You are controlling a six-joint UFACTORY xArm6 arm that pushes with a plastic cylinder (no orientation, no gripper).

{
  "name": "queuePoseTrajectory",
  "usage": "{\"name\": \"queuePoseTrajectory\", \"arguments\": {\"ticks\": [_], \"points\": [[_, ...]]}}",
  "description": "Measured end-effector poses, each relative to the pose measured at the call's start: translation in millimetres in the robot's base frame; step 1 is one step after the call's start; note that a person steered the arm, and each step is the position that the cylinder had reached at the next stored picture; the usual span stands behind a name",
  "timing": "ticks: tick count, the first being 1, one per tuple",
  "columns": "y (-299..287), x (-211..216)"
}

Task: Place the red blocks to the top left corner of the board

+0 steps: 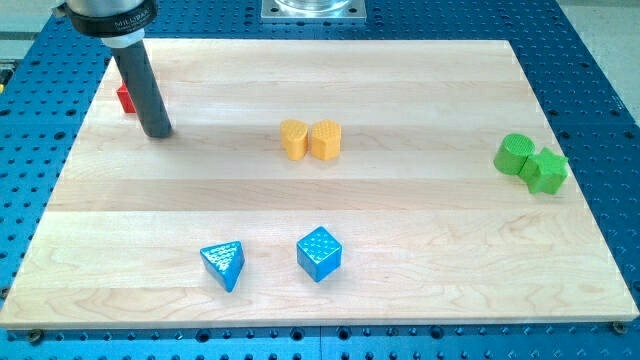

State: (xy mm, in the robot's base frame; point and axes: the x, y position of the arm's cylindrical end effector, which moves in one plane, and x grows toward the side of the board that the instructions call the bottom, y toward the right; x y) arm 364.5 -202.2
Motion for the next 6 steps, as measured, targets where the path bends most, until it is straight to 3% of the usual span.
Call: {"name": "queuePoseTrajectory", "arguments": {"ticks": [1,3,4,6], "points": [[0,-47],[2,-6],[-44,-14],[-28,-48]]}}
